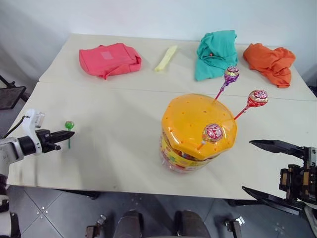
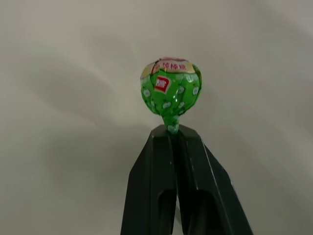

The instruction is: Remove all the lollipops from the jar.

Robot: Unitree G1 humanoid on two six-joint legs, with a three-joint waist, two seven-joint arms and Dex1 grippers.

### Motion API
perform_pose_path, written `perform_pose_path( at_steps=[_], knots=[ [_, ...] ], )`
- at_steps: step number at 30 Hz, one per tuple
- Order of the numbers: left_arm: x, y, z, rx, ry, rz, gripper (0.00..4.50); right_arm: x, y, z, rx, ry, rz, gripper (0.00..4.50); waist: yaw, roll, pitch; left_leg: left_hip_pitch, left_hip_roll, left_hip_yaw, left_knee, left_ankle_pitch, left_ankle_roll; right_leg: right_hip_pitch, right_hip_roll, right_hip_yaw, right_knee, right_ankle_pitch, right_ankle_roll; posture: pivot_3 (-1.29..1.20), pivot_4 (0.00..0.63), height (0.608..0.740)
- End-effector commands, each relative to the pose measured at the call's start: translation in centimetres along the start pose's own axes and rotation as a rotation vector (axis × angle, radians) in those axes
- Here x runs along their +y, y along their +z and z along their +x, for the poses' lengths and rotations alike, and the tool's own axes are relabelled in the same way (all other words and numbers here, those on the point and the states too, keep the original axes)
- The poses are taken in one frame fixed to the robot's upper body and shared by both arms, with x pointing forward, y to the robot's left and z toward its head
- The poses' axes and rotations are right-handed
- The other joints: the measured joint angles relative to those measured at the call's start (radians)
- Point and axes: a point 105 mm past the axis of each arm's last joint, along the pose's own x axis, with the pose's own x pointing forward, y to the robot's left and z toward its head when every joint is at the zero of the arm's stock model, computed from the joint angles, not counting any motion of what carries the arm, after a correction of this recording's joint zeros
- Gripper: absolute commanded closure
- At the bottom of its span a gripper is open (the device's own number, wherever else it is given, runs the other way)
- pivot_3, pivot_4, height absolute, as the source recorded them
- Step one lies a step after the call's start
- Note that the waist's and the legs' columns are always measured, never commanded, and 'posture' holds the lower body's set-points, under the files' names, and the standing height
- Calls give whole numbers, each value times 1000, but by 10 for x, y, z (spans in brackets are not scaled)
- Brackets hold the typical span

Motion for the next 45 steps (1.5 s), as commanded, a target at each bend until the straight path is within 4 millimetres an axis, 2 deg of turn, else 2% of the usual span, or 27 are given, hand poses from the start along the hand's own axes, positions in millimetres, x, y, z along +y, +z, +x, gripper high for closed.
perform_pose_path(
  at_steps=[1, 4, 6, 8, 10, 12, 14, 15, 16, 19, 20, 21, 23, 26, 28, 32, 34, 39, 45],
  knots=[
    [13, -30, -5, 105, 97, -36, 3966, 1, -4, -4, 19, 20, -16, 0, -6, 2, -1, 1, 0, 0, 0, 0, 0, 1, 1, 0, 0, 0, 0, 0, 150, 740],
    [18, -20, -11, 63, 113, -7, 3248, -2, -6, -8, 25, 13, -21, 0, -16, 11, -7, 2, 0, 1, 0, 0, 0, 1, 2, 1, 0, 0, 0, 0, 150, 740],
    [24, -8, -18, 12, 133, 34, 2684, -4, -7, -10, 23, -6, -25, 0, -20, 13, -8, 4, -1, 2, -1, 0, 0, 1, 2, 1, 1, 0, 0, 0, 150, 740],
    [18, 12, -26, -53, 76, 115, 2200, -8, -5, -14, 12, -42, -28, 0, -22, 13, -8, 4, 0, 3, -2, 0, -1, 0, 2, 2, 1, 0, -1, 0, 150, 740],
    [8, 31, -36, -98, 4, 221, 2200, -11, -3, -17, 0, -80, -25, 0, -22, 10, -8, 2, 0, 4, -2, 0, -1, -3, 2, 2, 4, -1, -1, 0, 150, 740],
    [-28, 53, -48, -182, -241, 369, 2200, -13, 3, -21, -20, -126, -25, 0, -20, 6, -7, -2, 0, 5, -1, 0, -1, -8, 2, 2, 7, -1, -1, 0, 150, 740],
    [-56, 74, -54, -254, -398, 472, 2200, -14, 10, -23, -52, -158, -27, 0, -11, 6, -7, -2, 0, 5, -1, 0, -1, -8, 1, 2, 6, -1, -1, 0, 150, 740],
    [-72, 84, -52, -282, -470, 525, 2200, -14, 13, -25, -55, -170, -29, 0, -5, 6, -7, -2, -1, 6, -1, 0, -1, -7, 1, 1, 6, 0, -1, 0, 150, 740],
    [-96, 95, -47, -306, -586, 579, 2200, -12, 15, -25, -55, -176, -30, 0, 7, 6, -7, -3, -1, 6, 0, -1, -1, -7, 1, 1, 6, 0, -1, 0, 150, 740],
    [-146, 106, -39, -314, -836, 655, 2200, -8, 17, -24, -50, -181, -26, 0, 13, 6, -7, -5, -2, 7, 4, -1, -1, -5, 1, 0, 7, 0, -1, 0, 150, 740],
    [-177, 110, -35, -325, -983, 702, 2200, -6, 16, -24, -41, -180, -26, 0, 12, 6, -7, -4, -2, 8, 4, -1, -1, -4, 1, 0, 6, 0, -1, 0, 150, 740],
    [-204, 112, -33, -330, -1118, 749, 2200, -5, 16, -24, -35, -184, -29, 0, 14, 7, -7, -4, -2, 8, 4, -1, -1, -4, 1, 0, 6, 0, -1, 0, 150, 740],
    [-238, 112, -32, -331, -1290, 802, 2200, -5, 17, -24, -32, -195, -40, 0, 10, 6, -7, -4, -2, 7, 6, -1, -1, -2, 2, 0, 6, 0, 0, 0, 150, 740],
    [-269, 106, -24, -329, -1443, 854, 2200, -5, 23, -25, -31, -221, -66, 0, -5, 7, -7, -2, -1, 5, 5, -1, -1, -3, 3, 2, 5, 0, 0, 0, 150, 740],
    [-281, 104, -17, -335, -1477, 874, 2200, -3, 26, -26, -26, -231, -76, 0, -8, 9, -7, -2, -1, 3, 5, -1, -1, -3, 4, 3, 5, 0, 0, 0, 150, 740],
    [-319, 96, -2, -285, -1593, 868, 2200, 13, 34, -24, 7, -248, -84, 0, 4, 9, -7, -3, -1, 0, 5, -1, -1, -4, 5, 5, 5, 0, 0, 0, 150, 740],
    [-328, 93, 9, -252, -1554, 891, 2200, 16, 33, -27, 30, -269, -82, 0, 8, 9, -7, -4, -2, -1, 6, -1, -1, -3, 5, 5, 4, 0, 0, 0, 150, 740],
    [-350, 89, 11, -266, -1596, 911, 2200, 19, 32, -27, 51, -309, -93, 0, 7, 9, -7, -2, -2, -1, 6, -1, 0, 1, 6, 7, -2, 0, 0, 0, 150, 740],
    [-361, 91, 20, -266, -1542, 932, 2200, 19, 32, -24, 55, -325, -98, 0, 7, 9, -7, -2, -2, -2, 6, -1, 0, 2, 6, 7, -3, 0, 0, 0, 150, 740]
  ],
)
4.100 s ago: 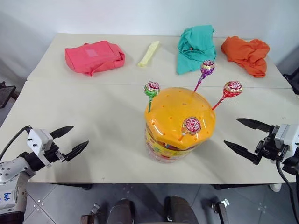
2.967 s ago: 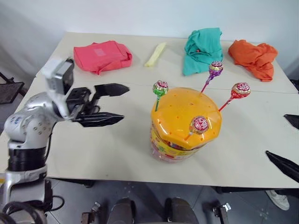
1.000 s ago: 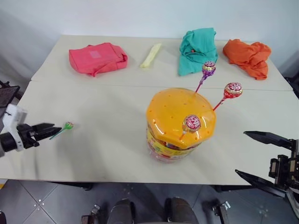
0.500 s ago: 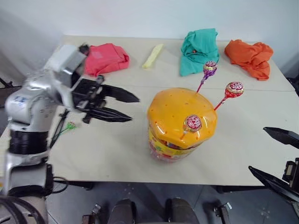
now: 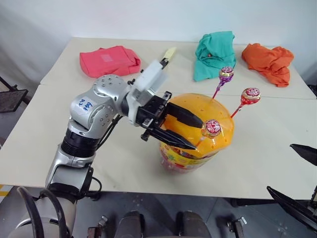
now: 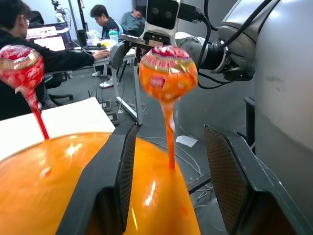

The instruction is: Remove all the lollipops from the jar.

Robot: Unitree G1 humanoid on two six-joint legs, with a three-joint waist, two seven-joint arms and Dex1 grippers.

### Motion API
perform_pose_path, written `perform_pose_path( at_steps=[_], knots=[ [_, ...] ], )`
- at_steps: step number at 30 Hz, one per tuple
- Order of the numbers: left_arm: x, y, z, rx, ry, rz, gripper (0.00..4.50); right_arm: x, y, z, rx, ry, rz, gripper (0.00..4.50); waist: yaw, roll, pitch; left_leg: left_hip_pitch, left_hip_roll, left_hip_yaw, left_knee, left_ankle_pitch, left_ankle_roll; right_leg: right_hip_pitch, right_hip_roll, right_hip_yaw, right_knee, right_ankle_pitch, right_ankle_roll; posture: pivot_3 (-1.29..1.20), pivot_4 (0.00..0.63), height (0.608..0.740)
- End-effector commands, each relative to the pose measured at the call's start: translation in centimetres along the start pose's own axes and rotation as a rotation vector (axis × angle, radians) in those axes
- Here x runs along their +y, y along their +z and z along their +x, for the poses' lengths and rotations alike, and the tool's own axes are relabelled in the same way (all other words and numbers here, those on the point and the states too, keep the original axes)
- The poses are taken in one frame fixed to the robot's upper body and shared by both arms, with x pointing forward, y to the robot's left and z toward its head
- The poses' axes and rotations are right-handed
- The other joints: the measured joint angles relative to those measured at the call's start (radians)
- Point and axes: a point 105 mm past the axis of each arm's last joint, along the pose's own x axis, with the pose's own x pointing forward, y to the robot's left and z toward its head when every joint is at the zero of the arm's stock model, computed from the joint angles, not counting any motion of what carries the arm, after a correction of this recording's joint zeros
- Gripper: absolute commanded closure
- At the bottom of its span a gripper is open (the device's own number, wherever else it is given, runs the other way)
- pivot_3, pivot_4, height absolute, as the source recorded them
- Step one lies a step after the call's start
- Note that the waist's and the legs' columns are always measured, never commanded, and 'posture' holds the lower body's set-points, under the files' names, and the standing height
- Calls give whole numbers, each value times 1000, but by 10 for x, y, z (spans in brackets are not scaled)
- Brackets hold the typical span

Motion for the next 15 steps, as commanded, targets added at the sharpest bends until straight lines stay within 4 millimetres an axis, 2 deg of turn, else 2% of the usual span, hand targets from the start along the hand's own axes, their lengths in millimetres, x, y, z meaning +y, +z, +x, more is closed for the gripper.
perform_pose_path(
  at_steps=[1, 3, 4, 12, 15],
  knots=[
    [4, 1, 6, 42, 12, 19, 2200, 2, 5, 2, -9, -11, -32, 0, 1, 0, 0, 0, 0, -1, 0, 0, 0, 1, 0, 0, 0, 0, 0, 0, 150, 740],
    [6, 2, 10, 51, 7, 23, 2200, 2, 5, 5, -11, -14, -32, 0, 2, 0, 0, 0, 0, -2, 0, 0, 0, 3, 0, 0, -2, 0, 0, 0, 150, 740],
    [6, 3, 12, 49, 1, 23, 2377, 2, 5, 6, -13, -15, -33, 0, 2, 0, 0, 0, -1, -2, 0, 0, 0, 4, 0, 0, -3, 0, 0, 0, 150, 740],
    [1, 13, 15, -16, -75, 15, 4473, -3, 5, 14, -27, -9, -34, 0, 2, 0, 0, 0, 0, -3, 0, 0, 0, 6, 2, 1, -7, 0, 0, 0, 150, 740],
    [-3, 23, 11, -104, -118, 4, 4494, -5, 5, 15, -31, -11, -25, 0, 2, 0, 0, 0, 0, -3, 0, 0, 0, 6, 3, 2, -8, 0, 0, 0, 150, 740]
  ],
)
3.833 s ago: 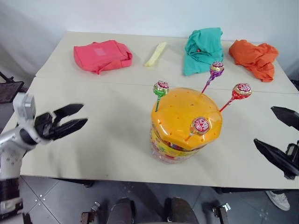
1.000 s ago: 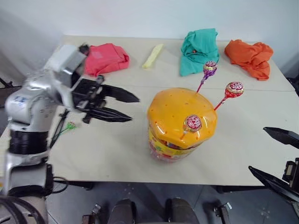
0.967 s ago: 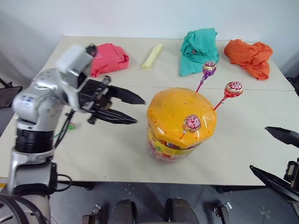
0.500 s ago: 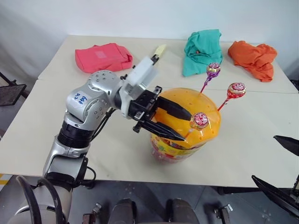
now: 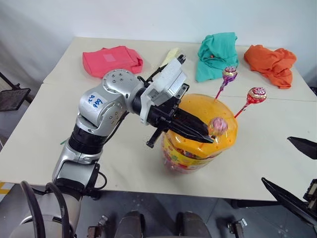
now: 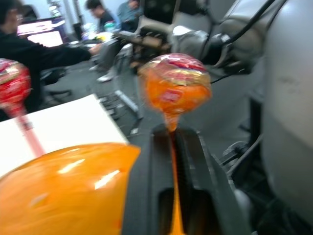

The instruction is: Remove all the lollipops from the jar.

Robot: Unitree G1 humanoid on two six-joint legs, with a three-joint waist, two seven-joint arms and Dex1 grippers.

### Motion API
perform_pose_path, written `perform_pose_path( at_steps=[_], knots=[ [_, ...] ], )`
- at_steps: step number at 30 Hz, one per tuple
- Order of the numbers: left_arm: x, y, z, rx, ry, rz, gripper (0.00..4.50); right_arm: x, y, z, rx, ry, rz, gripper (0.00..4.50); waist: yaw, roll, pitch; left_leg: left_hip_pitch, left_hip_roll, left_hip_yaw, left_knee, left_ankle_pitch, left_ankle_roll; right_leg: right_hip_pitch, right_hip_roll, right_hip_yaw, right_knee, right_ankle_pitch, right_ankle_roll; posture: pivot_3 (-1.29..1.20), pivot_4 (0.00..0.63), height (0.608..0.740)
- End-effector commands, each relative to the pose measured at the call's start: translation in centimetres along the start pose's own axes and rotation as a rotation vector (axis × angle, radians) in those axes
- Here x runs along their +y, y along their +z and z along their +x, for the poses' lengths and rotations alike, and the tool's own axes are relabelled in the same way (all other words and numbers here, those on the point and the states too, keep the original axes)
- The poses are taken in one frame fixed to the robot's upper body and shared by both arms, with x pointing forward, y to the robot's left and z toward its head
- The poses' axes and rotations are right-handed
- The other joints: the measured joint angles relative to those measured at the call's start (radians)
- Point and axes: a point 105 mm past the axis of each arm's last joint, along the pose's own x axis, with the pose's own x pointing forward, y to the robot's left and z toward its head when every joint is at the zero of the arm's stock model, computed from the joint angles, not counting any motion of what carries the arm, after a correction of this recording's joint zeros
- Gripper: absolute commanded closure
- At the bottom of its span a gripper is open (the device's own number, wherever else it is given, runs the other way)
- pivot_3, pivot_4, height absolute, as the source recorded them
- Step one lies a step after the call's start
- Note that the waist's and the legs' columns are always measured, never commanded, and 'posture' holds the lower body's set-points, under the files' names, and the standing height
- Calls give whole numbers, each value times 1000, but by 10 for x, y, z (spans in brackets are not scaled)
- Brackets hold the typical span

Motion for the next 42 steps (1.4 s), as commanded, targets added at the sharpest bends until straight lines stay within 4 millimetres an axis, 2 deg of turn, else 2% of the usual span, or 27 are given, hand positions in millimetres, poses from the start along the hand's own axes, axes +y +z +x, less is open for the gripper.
perform_pose_path(
  at_steps=[1, 3, 6, 7, 9, 11, 14, 15, 17, 18, 19, 22, 24, 27, 29, 33, 37, 42],
  knots=[
    [-7, 22, -7, -110, -56, 30, 4494, 1, 3, 3, -12, 12, 0, 0, -2, 0, 0, 0, 0, 0, 0, 0, 0, 0, 0, 0, 0, 0, 0, 0, 150, 740],
    [-7, 30, -15, -173, -52, 43, 4494, 0, 2, 4, -13, 13, 7, 0, -3, 0, 0, 0, 1, 0, 0, 0, 0, 0, 1, 0, 0, 0, 0, 0, 150, 740],
    [4, 40, -34, -284, 52, 18, 4494, -1, 1, 7, -30, 19, 18, 0, -4, 0, 0, 0, 2, -1, 0, 0, 0, 0, 2, 1, 0, 0, 0, 0, 150, 740],
    [8, 44, -46, -328, 95, -5, 4494, -2, 1, 9, -41, 23, 21, 0, -4, 0, 0, 0, 2, -1, 0, 0, 0, 0, 2, 1, 0, 0, 0, 0, 150, 740],
    [11, 41, -83, -341, 227, -92, 4494, -5, 1, 16, -69, 52, 30, 0, -11, 0, 0, 0, 2, -1, 0, 0, 0, -1, 2, 1, 0, 0, 0, 0, 150, 740],
    [2, 29, -106, -207, 327, -99, 4494, -6, 0, 23, -87, 100, 19, 0, -27, 1, 0, 1, 2, -1, -1, 0, 0, -2, 4, 4, 1, 0, 0, 0, 150, 740],
    [-2, 21, -123, -98, 454, -88, 4494, -7, 1, 31, -110, 148, 1, 0, -24, 1, 1, 1, 3, -3, -3, 0, -1, -4, 5, 4, 3, 0, -1, 0, 150, 740],
    [-4, 12, -153, -65, 649, -89, 4494, -8, 2, 38, -136, 180, 0, 0, -19, 1, 1, 1, 3, -3, -3, 0, -2, -4, 5, 4, 3, 0, -1, 0, 150, 740],
    [-25, -12, -221, -17, 1042, -136, 4494, -7, 2, 49, -163, 252, 1, 0, -30, 3, 1, 1, 3, -4, -1, -1, -2, -3, 5, 6, 2, 0, 0, 0, 150, 740],
    [-37, -22, -243, 10, 1165, -159, 4494, -6, 2, 51, -169, 275, 0, 0, -39, 3, 1, 1, 2, -5, -2, -1, -2, -4, 5, 8, 1, 0, 0, 0, 150, 740],
    [-49, -30, -253, 32, 1217, -173, 4494, -6, 2, 52, -168, 290, 1, 0, -41, 3, 1, 2, 2, -6, -3, -1, -2, -5, 6, 8, 1, 0, 0, 0, 150, 740],
    [-110, -72, -302, 143, 1459, -308, 4494, -2, 0, 54, -162, 360, -10, 0, -34, 0, 2, -1, 2, -11, -2, -2, -4, -11, 6, 7, 10, 0, -1, 0, 150, 740],
    [-142, -87, -319, 182, 1558, -371, 4494, 1, -1, 54, -153, 400, -13, 0, -29, 0, 2, -2, 2, -10, -2, -2, -4, -12, 5, 7, 10, 0, -1, 0, 150, 740],
    [-193, -113, -335, 229, 1681, -486, 4494, 7, -4, 51, -132, 453, 14, 0, -14, -3, 1, -3, 2, -10, -1, -3, -4, -12, 5, 6, 10, 0, -1, 0, 150, 740],
    [-205, -121, -335, 252, 1706, -526, 4494, 8, -6, 50, -120, 460, 23, 0, -4, -3, 1, -3, 2, -9, -1, -3, -3, -11, 4, 6, 9, 0, -1, 0, 150, 740],
    [-206, -134, -326, 272, 1658, -587, 4494, 5, -10, 49, -101, 440, 38, 0, 0, -4, 1, -1, 3, -9, 0, -3, -3, -8, 2, 5, 10, 0, -1, 0, 150, 740],
    [-203, -141, -325, 274, 1648, -621, 3504, -8, -19, 47, -31, 366, 108, 0, -7, -4, 0, 0, 2, -7, -1, -4, -3, -10, 3, 6, 11, 0, -1, 0, 150, 740],
    [-206, -134, -334, 366, 1684, -531, 2086, -21, -25, 43, -7, 248, 136, 0, -15, -5, 0, -1, 3, -1, -1, -4, -4, -15, 5, 7, 13, 0, -2, 0, 150, 740]
  ],
)
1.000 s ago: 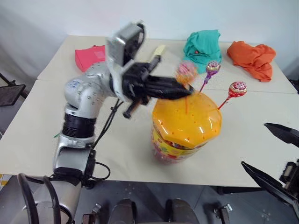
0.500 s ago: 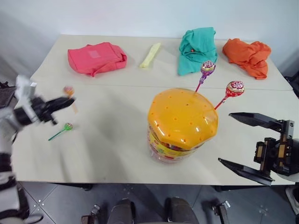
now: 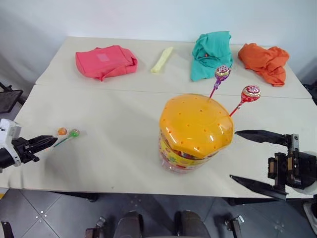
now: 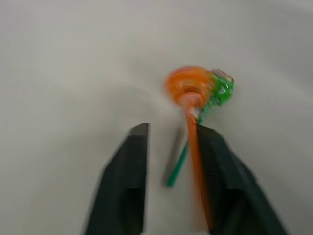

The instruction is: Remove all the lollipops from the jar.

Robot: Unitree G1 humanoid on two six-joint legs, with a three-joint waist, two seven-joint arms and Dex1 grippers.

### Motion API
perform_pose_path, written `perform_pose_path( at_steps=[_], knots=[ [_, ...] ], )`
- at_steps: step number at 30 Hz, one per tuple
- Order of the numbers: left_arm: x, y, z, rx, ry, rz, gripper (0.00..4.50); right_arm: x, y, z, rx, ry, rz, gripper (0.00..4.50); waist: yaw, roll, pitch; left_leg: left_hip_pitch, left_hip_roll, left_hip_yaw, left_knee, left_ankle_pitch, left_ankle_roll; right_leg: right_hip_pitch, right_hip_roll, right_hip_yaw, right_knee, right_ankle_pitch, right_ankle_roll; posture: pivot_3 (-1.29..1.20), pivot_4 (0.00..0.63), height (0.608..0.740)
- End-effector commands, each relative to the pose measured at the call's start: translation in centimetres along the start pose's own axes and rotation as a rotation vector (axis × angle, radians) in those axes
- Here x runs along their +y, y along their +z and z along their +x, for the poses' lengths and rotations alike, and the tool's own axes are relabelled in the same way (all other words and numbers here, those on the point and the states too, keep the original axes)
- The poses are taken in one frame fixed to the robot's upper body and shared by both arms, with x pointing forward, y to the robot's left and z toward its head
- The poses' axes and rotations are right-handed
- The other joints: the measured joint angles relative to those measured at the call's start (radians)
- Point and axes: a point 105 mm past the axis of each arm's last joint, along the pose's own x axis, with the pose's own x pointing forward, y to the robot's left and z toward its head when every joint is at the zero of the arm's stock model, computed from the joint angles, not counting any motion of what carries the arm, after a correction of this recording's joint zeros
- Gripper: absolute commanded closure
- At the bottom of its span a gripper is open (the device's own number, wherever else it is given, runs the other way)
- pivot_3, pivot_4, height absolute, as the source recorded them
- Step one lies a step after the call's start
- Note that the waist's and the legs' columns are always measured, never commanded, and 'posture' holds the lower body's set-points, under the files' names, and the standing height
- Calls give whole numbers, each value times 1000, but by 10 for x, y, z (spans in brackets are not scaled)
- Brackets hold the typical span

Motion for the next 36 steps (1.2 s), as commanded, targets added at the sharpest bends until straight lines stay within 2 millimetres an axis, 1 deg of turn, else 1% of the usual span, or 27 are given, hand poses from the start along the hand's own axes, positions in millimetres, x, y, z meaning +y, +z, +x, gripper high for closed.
perform_pose_path(
  at_steps=[1, 4, 6, 8, 9, 10, 11, 13, 14, 16, 17, 21, 24, 28, 31, 36],
  knots=[
    [6, 11, -11, -17, 32, 80, 1803, -9, 5, -4, -4, -86, -8, 0, -4, 0, 0, 0, 0, 1, 0, 0, 0, 0, 0, 0, 0, 0, 0, 0, 150, 740],
    [-7, 37, -22, -155, -65, 142, 936, -21, 7, -7, -3, -165, 28, 0, -9, 0, 0, 0, 0, 2, 0, 0, 0, 0, 0, 0, 0, 0, 0, 0, 150, 740],
    [-15, 52, -29, -226, -122, 179, 936, -28, 5, -11, 29, -208, 67, 0, -14, 0, 0, -1, 1, 1, 0, 0, 0, -1, 0, 0, 0, 0, 0, 0, 150, 740],
    [-30, 70, -31, -304, -195, 220, 936, -36, 8, -15, 19, -242, 91, 0, -14, 0, 0, -1, 1, 1, 0, 0, 0, -1, -1, 0, 0, 0, 0, 0, 150, 740],
    [-41, 81, -30, -346, -248, 227, 936, -39, 9, -17, 14, -249, 95, 0, -13, 0, 0, -1, 1, 1, 0, 0, 0, 0, -1, 0, 0, 0, 0, 0, 150, 740],
    [-59, 94, -27, -393, -328, 244, 936, -42, 10, -17, 9, -258, 102, 0, -13, 0, 0, -1, 1, 1, 0, 0, 0, 0, -1, 0, 0, 0, 0, 0, 150, 740],
    [-83, 106, -23, -429, -429, 273, 936, -46, 9, -15, 22, -267, 116, 0, -12, 0, 0, -1, 1, 0, 0, 0, 0, 0, -1, 0, 0, 0, 0, 0, 150, 740],
    [-119, 119, -18, -472, -573, 322, 936, -51, 9, -12, 19, -264, 132, 0, -13, 1, 0, -1, 2, -3, 0, 0, 0, 0, -4, 1, 0, 0, 0, 0, 150, 740],
    [-136, 122, -16, -493, -640, 341, 936, -51, 10, -9, 7, -247, 134, 0, -14, 1, 0, -1, 2, -3, 0, 0, 1, 0, -5, 1, 0, 0, 0, 0, 150, 740],
    [-162, 124, -14, -533, -756, 348, 936, -53, 13, -4, -21, -228, 143, 0, -17, 1, 0, 0, 1, -2, 0, 0, 1, 0, -6, 1, 1, 0, 0, 0, 150, 740],
    [-171, 123, -14, -536, -807, 335, 936, -54, 15, -1, -36, -221, 147, 0, -17, 2, 1, 0, 1, -2, 0, 0, 1, 0, -6, 1, 1, 0, 0, 0, 150, 740],
    [-193, 120, -8, -514, -903, 320, 936, -55, 17, 10, -70, -199, 172, 0, -24, 3, 1, 0, 0, -1, 0, 0, 1, 0, -2, 2, 0, 0, 0, 0, 150, 740],
    [-201, 122, -5, -520, -931, 308, 936, -56, 18, 15, -78, -189, 181, 0, -19, 3, 1, 0, 0, -1, 0, 0, 1, 0, -1, 3, -1, 0, 0, 0, 150, 740],
    [-213, 121, 0, -536, -974, 297, 936, -55, 18, 29, -77, -132, 213, 0, -17, 3, 1, 0, 0, -1, 0, 0, 1, 0, -1, 6, -3, 0, 0, 0, 150, 740],
    [-214, 119, 3, -540, -974, 288, 912, -58, 19, 38, -83, -114, 223, 586, -17, 3, 1, -1, 0, -1, 1, 0, 1, 0, -1, 6, -3, 0, 0, 0, 150, 740],
    [-213, 118, 3, -545, -972, 282, 912, -60, 21, 41, -93, -95, 238, 2274, -17, 3, 1, -1, 0, -1, 0, 0, 1, 0, 0, 6, -3, 0, 0, 0, 150, 740]
  ],
)
